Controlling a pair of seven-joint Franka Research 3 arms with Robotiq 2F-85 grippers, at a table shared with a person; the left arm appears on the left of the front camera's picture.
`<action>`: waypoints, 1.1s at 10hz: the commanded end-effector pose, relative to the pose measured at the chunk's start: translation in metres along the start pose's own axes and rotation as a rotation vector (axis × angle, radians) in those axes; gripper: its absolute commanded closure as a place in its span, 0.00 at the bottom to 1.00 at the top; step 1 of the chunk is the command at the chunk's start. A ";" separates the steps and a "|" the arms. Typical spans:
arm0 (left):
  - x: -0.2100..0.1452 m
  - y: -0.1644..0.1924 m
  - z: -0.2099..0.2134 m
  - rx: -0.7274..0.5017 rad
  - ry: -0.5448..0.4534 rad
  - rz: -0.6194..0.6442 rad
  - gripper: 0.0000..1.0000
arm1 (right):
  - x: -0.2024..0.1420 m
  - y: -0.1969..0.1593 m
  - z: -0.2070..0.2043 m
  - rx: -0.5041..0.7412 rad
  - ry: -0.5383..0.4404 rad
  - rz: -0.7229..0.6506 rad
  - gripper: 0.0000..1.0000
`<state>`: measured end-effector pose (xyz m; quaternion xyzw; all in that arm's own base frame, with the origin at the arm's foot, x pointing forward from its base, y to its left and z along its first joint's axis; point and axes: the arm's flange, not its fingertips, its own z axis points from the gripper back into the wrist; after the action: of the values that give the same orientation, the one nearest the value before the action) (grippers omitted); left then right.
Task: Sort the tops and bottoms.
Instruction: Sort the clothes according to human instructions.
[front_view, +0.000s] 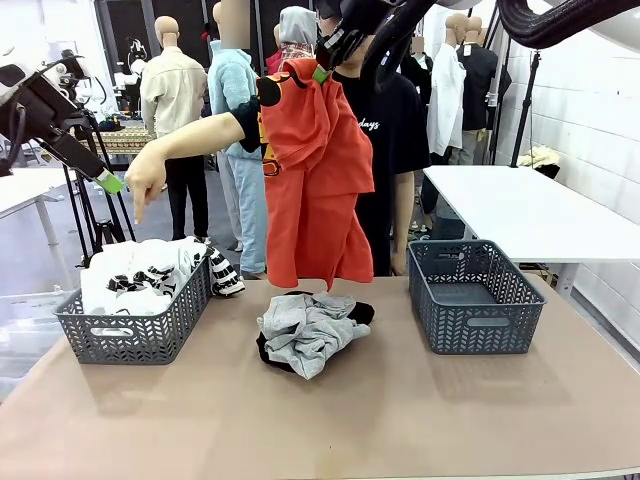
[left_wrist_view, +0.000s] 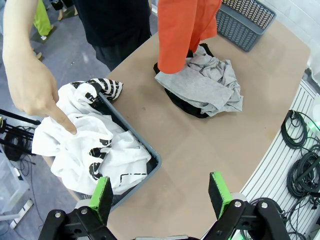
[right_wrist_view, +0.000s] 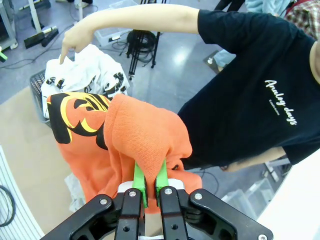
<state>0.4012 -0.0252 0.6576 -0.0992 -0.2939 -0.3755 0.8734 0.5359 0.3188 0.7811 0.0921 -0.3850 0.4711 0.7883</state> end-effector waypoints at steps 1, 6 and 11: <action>-0.017 0.012 0.021 0.106 0.023 0.013 0.00 | -0.001 0.001 0.004 0.002 -0.004 -0.008 1.00; -0.067 0.042 0.092 0.267 -0.017 0.027 0.00 | -0.001 0.001 0.004 0.002 -0.004 -0.008 1.00; -0.069 0.046 0.098 0.271 -0.018 0.046 0.00 | 0.093 0.028 -0.063 0.184 -0.059 0.217 1.00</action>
<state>0.3528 0.0893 0.6992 0.0010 -0.3520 -0.3117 0.8826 0.5439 0.3867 0.7555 0.1296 -0.3662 0.5376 0.7484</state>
